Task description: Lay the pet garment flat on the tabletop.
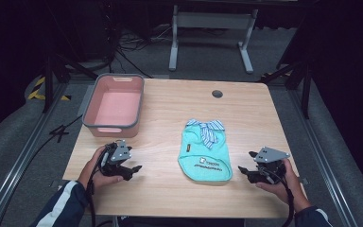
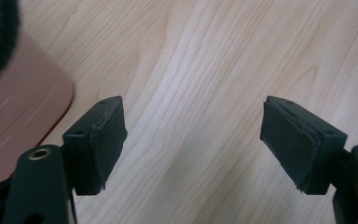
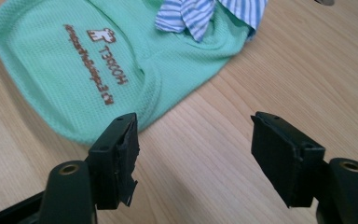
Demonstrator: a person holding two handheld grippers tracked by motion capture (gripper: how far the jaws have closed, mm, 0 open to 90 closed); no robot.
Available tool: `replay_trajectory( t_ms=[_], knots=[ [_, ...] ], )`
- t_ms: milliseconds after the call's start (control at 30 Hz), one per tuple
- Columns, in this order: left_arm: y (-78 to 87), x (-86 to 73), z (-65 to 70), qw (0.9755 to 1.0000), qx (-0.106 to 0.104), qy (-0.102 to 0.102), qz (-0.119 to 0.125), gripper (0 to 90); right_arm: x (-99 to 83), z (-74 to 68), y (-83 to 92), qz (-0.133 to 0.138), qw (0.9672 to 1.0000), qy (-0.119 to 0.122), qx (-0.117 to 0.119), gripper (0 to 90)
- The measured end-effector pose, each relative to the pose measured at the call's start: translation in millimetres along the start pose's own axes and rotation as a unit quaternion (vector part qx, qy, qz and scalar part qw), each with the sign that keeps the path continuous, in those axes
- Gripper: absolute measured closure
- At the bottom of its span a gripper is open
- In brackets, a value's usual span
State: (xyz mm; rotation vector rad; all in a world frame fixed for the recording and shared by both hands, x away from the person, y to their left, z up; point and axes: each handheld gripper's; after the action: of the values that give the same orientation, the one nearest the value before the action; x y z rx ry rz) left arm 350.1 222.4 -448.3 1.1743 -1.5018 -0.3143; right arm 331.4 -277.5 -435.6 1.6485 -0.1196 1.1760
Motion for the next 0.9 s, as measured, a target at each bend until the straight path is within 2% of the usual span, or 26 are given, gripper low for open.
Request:
replay_trajectory(
  t_ms=[200,300,367,567,600,700,867,900],
  knots=[
    [8.0,-16.1,-4.9,0.9998,0.007,0.007,-0.018,22.1,-11.1,7.1,7.2,0.002,0.9999,-0.01,-0.011,32.6],
    [10.6,-26.6,-9.1,0.9996,0.007,0.022,-0.017,22.5,-17.8,11.1,10.5,0.0,0.9998,-0.016,-0.016,32.1],
    [12.4,-32.5,-10.7,0.9993,0.01,0.032,-0.019,22.8,-23.5,14.1,12.5,-0.001,0.9995,-0.027,-0.018,31.6],
    [24.2,-50.6,-12.8,0.998,0.007,0.062,0.002,22.8,-39.4,23.0,17.0,-0.006,0.9984,-0.05,-0.028,31.5],
    [26.5,-52.9,-13.2,0.9981,0.01,0.06,0.0,22.5,-42.7,24.9,17.8,-0.005,0.9981,-0.054,-0.028,31.5],
    [32.4,-64.5,-12.8,0.9971,0.0,0.076,0.007,21.4,-49.4,28.5,19.6,-0.003,0.9973,-0.067,-0.029,31.5],
    [38.7,-80.6,-13.8,0.9965,-0.004,0.083,0.009,20.4,-63.1,34.3,23.6,-0.004,0.9954,-0.09,-0.032,31.3],
    [39.0,-82.8,-13.2,0.9958,-0.008,0.091,0.011,20.5,-65.7,35.3,24.3,-0.003,0.9949,-0.094,-0.035,31.0]
  ],
)
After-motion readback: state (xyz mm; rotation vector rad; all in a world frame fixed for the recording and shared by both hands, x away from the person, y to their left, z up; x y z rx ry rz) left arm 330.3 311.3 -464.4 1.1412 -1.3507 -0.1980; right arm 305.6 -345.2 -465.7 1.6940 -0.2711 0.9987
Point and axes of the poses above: each handheld gripper's, and its own axes: y roughly backward along the jaws, x roughly out of its top, z roughly to its right, and after that the axes turned 12 degrees about -y, right-handed
